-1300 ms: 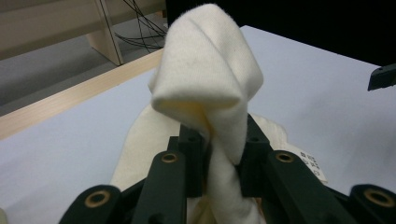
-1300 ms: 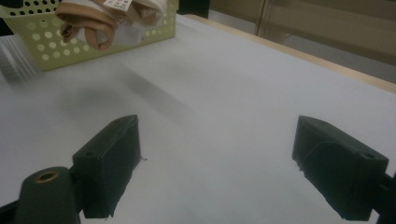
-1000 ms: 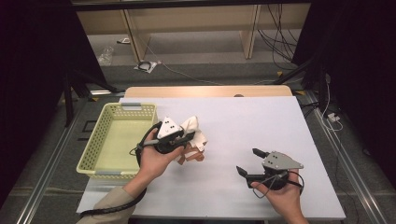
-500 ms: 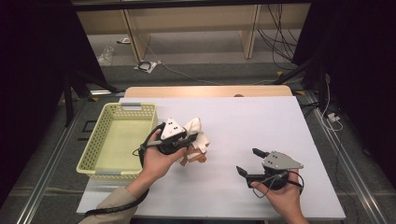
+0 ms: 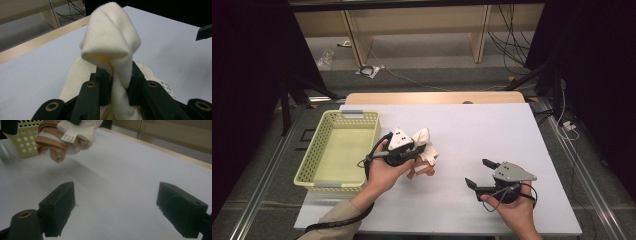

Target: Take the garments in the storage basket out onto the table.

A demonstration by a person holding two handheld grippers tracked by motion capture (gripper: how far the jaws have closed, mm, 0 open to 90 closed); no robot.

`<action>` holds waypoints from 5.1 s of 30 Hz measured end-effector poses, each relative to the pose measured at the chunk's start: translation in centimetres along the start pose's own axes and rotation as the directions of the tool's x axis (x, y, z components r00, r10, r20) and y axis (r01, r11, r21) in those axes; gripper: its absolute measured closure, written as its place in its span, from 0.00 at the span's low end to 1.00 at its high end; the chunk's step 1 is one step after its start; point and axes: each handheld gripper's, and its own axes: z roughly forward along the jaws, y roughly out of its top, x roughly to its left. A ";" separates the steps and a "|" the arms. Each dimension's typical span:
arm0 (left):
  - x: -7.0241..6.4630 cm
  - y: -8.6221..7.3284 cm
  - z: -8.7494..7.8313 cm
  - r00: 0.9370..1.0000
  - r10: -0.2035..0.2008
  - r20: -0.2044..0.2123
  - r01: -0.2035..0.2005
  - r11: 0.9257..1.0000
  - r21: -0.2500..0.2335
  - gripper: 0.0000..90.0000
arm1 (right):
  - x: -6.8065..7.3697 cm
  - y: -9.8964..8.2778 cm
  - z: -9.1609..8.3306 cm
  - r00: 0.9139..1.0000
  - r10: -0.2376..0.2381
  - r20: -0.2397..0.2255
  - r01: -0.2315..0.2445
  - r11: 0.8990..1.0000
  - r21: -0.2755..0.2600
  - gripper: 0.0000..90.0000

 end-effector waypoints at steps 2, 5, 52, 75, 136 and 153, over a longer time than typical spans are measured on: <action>0.0 -0.1 0.1 1.000 0.001 -0.001 -0.001 1.000 0.004 0.83 | 0.0 0.0 0.0 1.000 0.000 0.000 0.000 1.000 0.000 0.18; 0.0 -0.2 0.3 1.000 -0.001 -0.002 0.001 1.000 0.011 0.83 | 0.0 0.0 0.0 1.000 -0.001 0.001 0.001 1.000 0.001 0.18; -0.6 -1.6 2.6 1.000 0.005 0.008 -0.006 0.998 0.063 0.83 | 0.0 0.0 0.0 1.000 -0.002 0.001 0.002 1.000 0.003 0.18; -1.4 -2.4 3.8 0.999 0.023 0.026 -0.025 0.995 0.101 0.82 | 0.0 0.0 0.0 1.000 -0.002 0.002 0.002 1.000 0.005 0.18; -1.4 -3.9 6.0 0.999 0.016 0.035 -0.022 0.981 0.194 0.76 | -0.1 -0.2 0.2 1.000 0.003 0.001 -0.003 1.000 0.021 0.18; -1.4 -3.8 6.7 0.999 0.011 0.031 -0.018 0.975 0.223 0.57 | -0.1 -0.2 0.2 1.000 0.003 -0.001 -0.003 1.000 0.026 0.18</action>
